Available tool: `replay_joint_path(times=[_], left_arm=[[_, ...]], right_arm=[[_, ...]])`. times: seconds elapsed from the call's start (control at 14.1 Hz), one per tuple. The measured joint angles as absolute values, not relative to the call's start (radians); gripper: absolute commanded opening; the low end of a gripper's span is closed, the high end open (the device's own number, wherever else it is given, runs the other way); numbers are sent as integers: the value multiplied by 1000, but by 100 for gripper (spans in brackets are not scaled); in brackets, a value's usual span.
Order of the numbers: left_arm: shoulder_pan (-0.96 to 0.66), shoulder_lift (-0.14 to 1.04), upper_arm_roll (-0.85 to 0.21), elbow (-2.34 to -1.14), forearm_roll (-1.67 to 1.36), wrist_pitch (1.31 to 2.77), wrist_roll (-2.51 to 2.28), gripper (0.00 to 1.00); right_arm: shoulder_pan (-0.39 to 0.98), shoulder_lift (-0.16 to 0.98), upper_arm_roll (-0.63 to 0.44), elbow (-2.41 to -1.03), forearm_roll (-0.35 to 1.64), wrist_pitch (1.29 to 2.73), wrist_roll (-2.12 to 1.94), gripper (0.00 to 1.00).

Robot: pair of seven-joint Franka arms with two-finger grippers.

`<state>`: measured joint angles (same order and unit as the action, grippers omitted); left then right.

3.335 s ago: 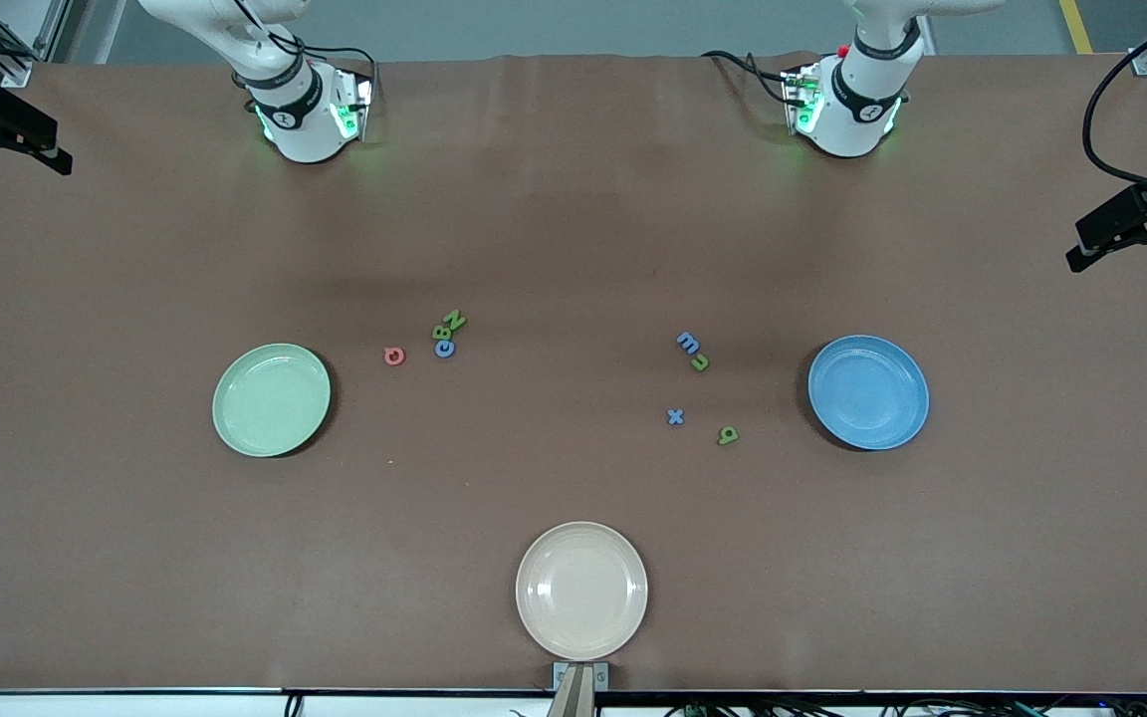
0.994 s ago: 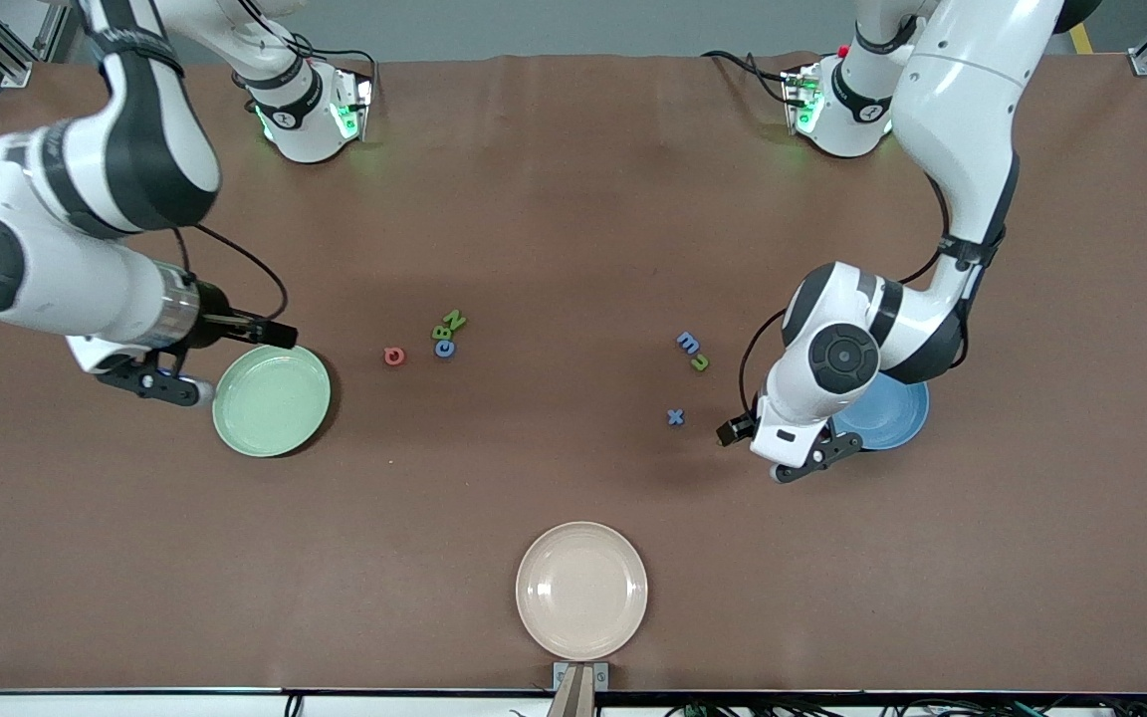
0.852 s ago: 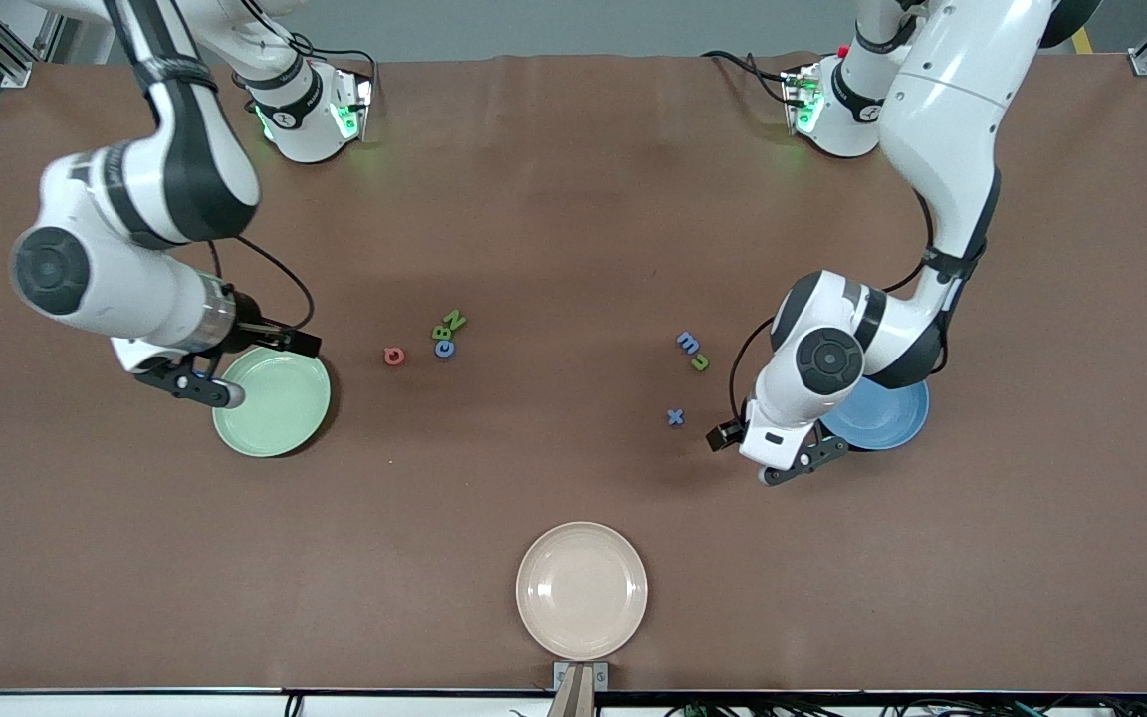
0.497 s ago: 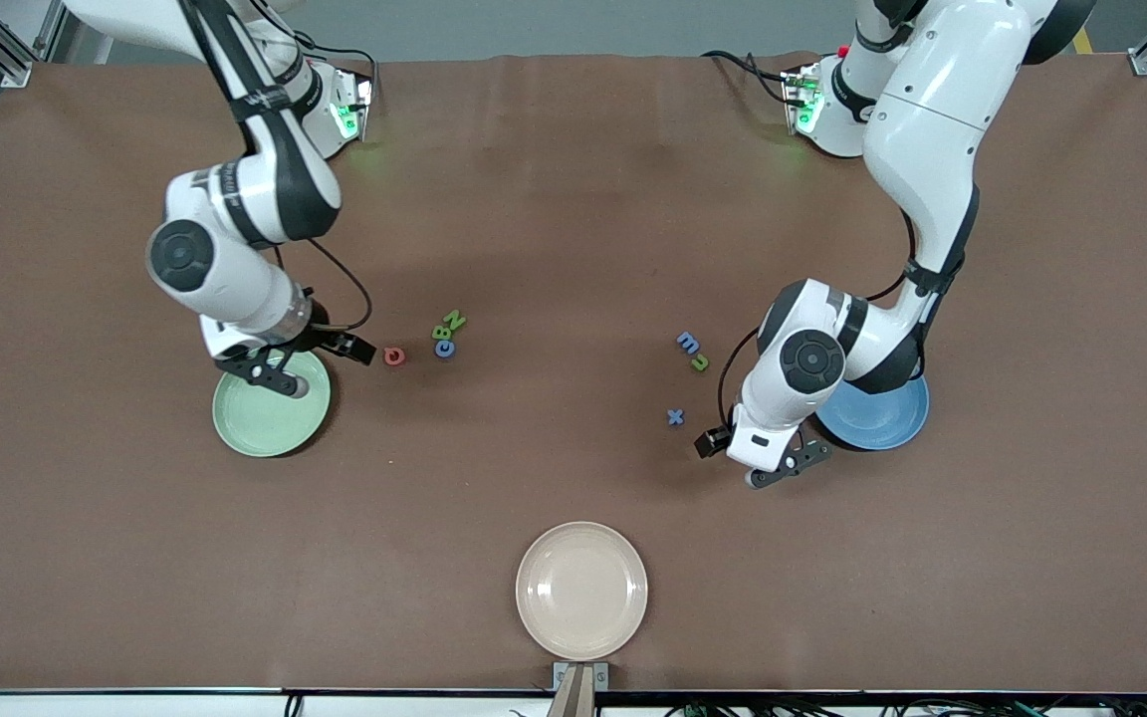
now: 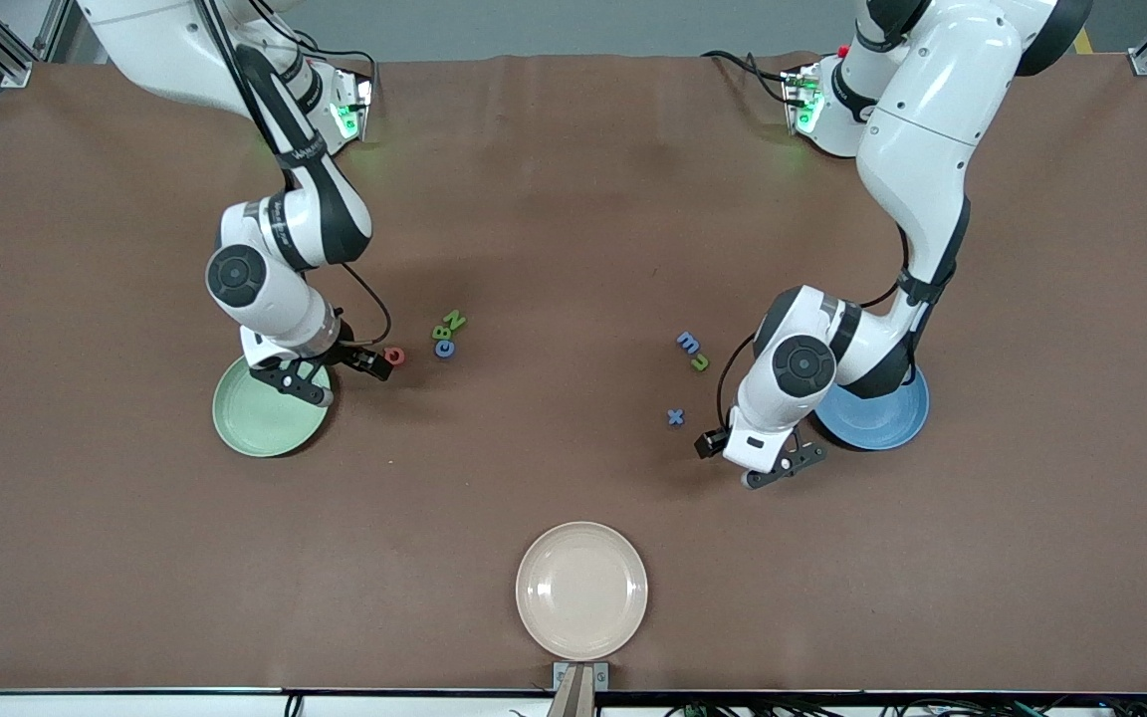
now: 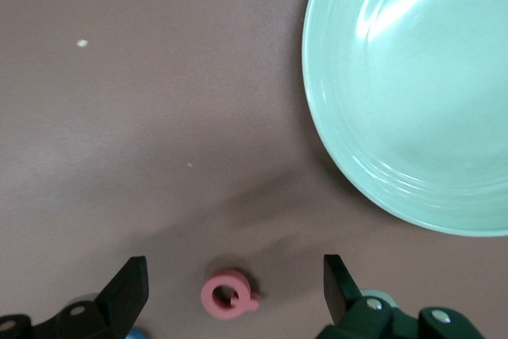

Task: Sort upper and lower case letters into plates
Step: 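Grasp the pink Q with the right gripper while the left gripper grasps green b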

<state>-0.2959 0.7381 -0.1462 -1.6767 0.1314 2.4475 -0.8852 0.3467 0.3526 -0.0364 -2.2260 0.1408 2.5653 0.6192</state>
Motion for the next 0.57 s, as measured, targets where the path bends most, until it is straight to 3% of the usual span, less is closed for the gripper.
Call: replay_joint_path(times=[0.57], left_arm=[[-308, 747, -146, -1677, 133, 2448, -886, 60]], right_arm=[[434, 405, -35, -2234, 141, 2619, 736, 88]])
